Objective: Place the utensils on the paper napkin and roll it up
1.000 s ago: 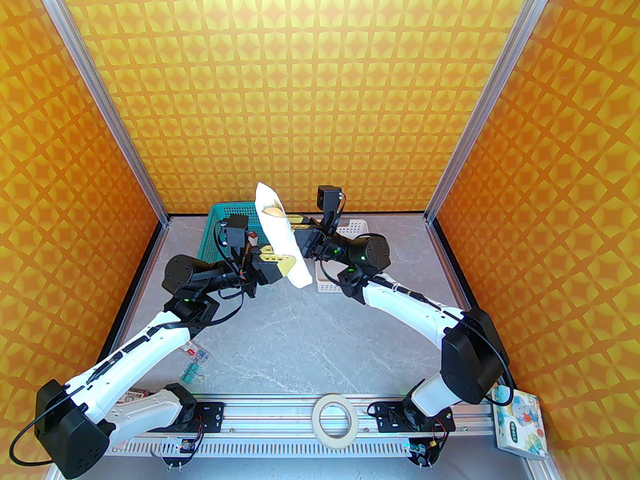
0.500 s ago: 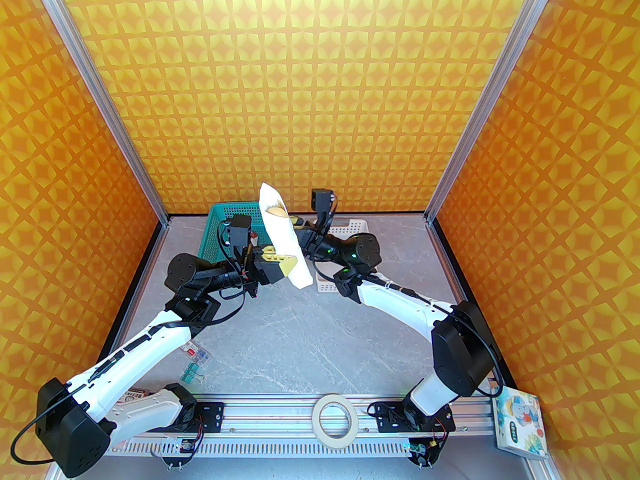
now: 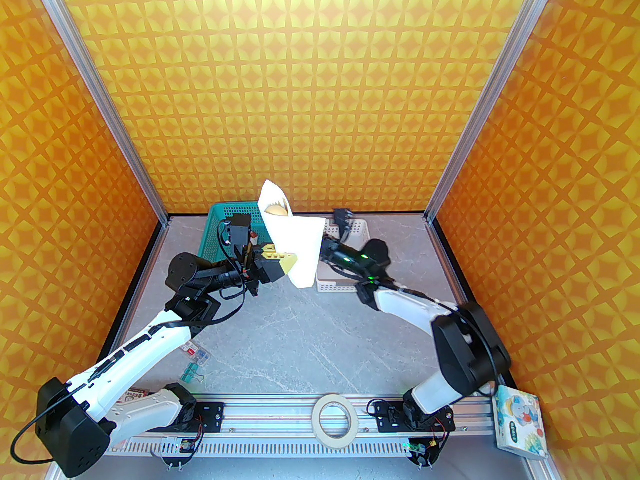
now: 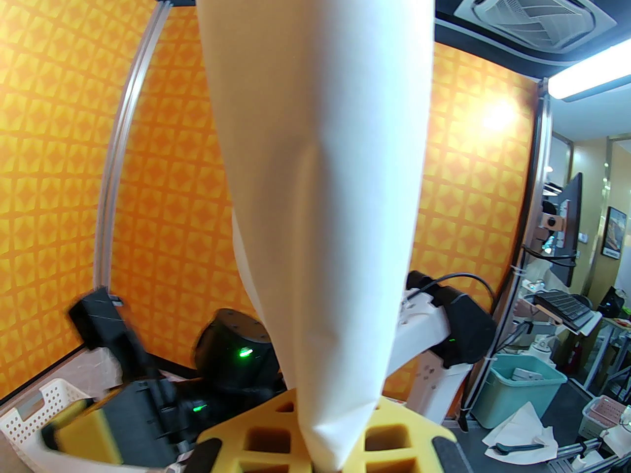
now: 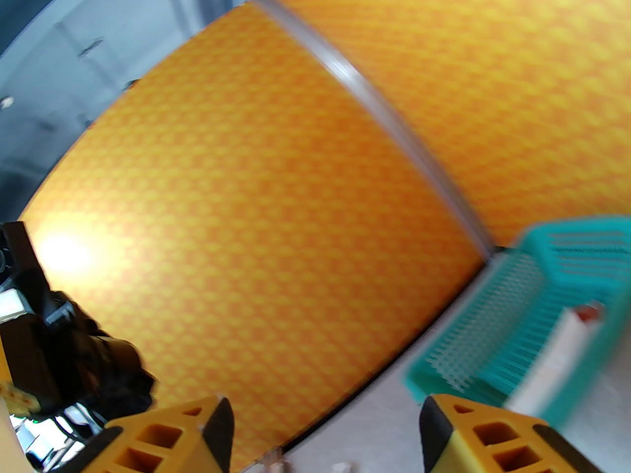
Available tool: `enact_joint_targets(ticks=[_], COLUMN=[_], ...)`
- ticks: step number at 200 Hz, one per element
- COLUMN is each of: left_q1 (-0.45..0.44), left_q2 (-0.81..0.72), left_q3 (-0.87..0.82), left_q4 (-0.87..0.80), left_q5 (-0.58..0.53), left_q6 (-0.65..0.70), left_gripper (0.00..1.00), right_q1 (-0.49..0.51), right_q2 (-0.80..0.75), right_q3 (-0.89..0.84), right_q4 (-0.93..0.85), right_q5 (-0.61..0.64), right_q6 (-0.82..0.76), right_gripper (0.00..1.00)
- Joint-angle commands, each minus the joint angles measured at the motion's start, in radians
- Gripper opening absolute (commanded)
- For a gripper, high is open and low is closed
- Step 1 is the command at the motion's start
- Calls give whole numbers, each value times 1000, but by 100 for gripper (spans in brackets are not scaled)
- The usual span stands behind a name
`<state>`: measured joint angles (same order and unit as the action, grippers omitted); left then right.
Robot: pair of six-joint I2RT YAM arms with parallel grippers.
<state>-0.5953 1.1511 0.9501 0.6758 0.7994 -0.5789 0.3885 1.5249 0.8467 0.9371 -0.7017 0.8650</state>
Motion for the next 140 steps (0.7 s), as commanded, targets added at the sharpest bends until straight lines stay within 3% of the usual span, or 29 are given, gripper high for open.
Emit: enact_joint_targets(ticks=[1, 60, 90, 117, 140], left_q1=[20, 92, 93, 92, 92], left_q2=[-28, -99, -111, -110, -112], left_q3=[-7, -35, -22, -29, -41], left_q4=[-80, -291, -401, -404, -380], left_q5=[-55, -157, -186, -190, -190], left_q6=[42, 120, 204, 227, 235], left_gripper=[0, 0, 0, 0, 0], right_q1=[-27, -29, 2, 154, 232], right_q2=[-157, -565, -680, -754, -726], right_q3=[-54, -93, -134, -152, -113], right_q4=[-133, -704, -638, -653, -652], right_q5=[14, 46, -54, 11, 75], right_q6=[-149, -596, -724, -972, -1038], right_gripper=[75, 96, 97, 98, 99])
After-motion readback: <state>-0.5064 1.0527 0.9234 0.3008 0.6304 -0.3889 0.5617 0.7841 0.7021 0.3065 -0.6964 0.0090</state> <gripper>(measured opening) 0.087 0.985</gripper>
